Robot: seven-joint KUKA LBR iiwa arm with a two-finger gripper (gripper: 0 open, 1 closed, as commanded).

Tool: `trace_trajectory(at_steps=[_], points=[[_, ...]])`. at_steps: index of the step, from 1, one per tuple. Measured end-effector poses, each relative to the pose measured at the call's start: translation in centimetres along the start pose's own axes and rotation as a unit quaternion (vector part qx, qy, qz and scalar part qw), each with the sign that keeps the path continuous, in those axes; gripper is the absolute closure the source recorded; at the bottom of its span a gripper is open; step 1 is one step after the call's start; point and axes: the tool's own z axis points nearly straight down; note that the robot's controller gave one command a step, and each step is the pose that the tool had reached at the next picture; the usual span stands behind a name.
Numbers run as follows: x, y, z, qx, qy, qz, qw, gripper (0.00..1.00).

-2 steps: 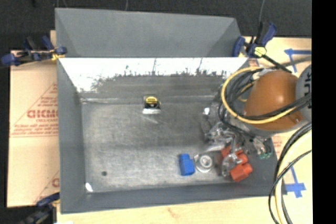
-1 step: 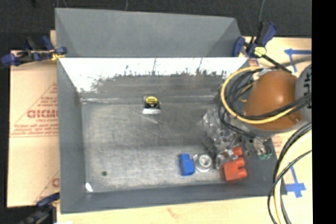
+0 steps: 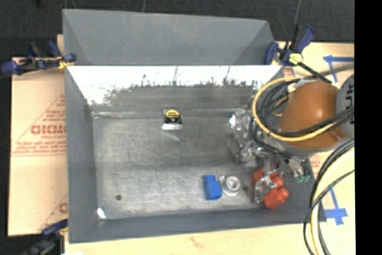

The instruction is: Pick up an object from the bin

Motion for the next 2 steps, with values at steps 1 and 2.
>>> trace_trajectory(at_steps=[1, 2], points=[[0.85, 6.39, -0.12, 0.004, -0.0052, -0.039, 0.9992, 0.0], [0.62, 6.16, -0.34, 0.005, -0.0086, -0.036, 0.9993, 1.0]])
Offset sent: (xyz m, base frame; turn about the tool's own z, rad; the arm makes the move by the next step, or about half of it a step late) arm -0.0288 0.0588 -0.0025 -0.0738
